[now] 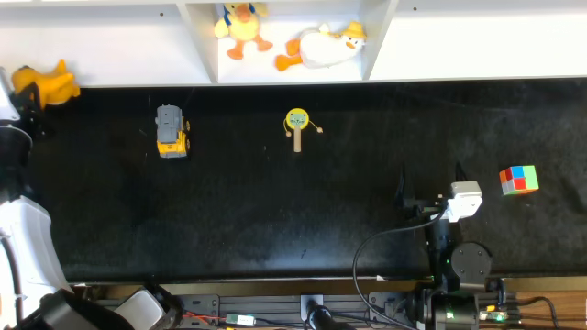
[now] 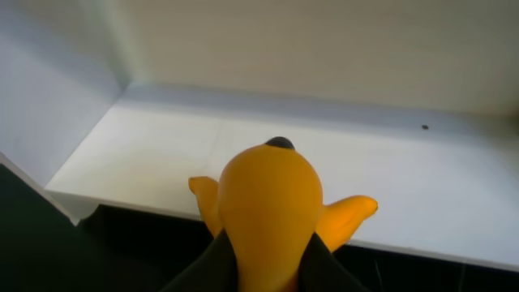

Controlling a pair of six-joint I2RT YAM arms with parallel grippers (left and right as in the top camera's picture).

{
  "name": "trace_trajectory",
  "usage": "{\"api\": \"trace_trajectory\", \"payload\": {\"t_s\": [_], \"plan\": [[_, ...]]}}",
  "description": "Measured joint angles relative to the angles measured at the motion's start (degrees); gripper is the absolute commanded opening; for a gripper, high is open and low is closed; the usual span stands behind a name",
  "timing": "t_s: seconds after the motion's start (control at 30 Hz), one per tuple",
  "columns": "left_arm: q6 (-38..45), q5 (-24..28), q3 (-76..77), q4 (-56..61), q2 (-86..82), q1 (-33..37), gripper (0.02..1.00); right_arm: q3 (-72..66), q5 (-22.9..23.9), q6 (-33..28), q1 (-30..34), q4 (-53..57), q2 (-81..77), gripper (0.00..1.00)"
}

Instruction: Store Toys

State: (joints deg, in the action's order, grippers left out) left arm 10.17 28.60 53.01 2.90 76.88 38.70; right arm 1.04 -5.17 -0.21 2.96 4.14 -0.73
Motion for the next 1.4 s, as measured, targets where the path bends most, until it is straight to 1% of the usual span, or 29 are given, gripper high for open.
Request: {"api": "trace_trajectory", "payload": {"t_s": [0.1, 0.27, 0.5, 0.67, 0.77, 0.87, 1.4], "plan": [[-0.5, -0.4, 0.6, -0.2, 0.9, 0.0, 0.167, 0.0, 0.0, 0.0, 0.0, 0.0, 0.0, 0.996], [-0.6, -1.2, 4.9, -4.5, 4.8, -0.5, 0.172, 0.0, 0.0, 0.0, 0.0, 0.0, 0.0, 0.993], [1.3, -4.5, 11.8, -11.0, 7.7, -4.0, 0.169, 0.0, 0.0, 0.0, 0.0, 0.0, 0.0, 0.996], [2.2, -7.0, 13.3, -11.5, 9.4, -5.0, 0.169, 0.0, 0.0, 0.0, 0.0, 0.0, 0.0, 0.996], [2.3, -9.4, 13.4, -11.5, 10.3, -5.6, 0.167, 0.0, 0.0, 0.0, 0.0, 0.0, 0.0, 0.993], [2.4, -10.4, 13.6, -11.5, 11.3, -5.9, 0.167, 0.0, 0.0, 0.0, 0.0, 0.0, 0.0, 0.996], [3.7, -11.8, 19.4, -9.3, 17.3, -6.8, 0.165, 0.0, 0.0, 0.0, 0.0, 0.0, 0.0, 0.996]]}}
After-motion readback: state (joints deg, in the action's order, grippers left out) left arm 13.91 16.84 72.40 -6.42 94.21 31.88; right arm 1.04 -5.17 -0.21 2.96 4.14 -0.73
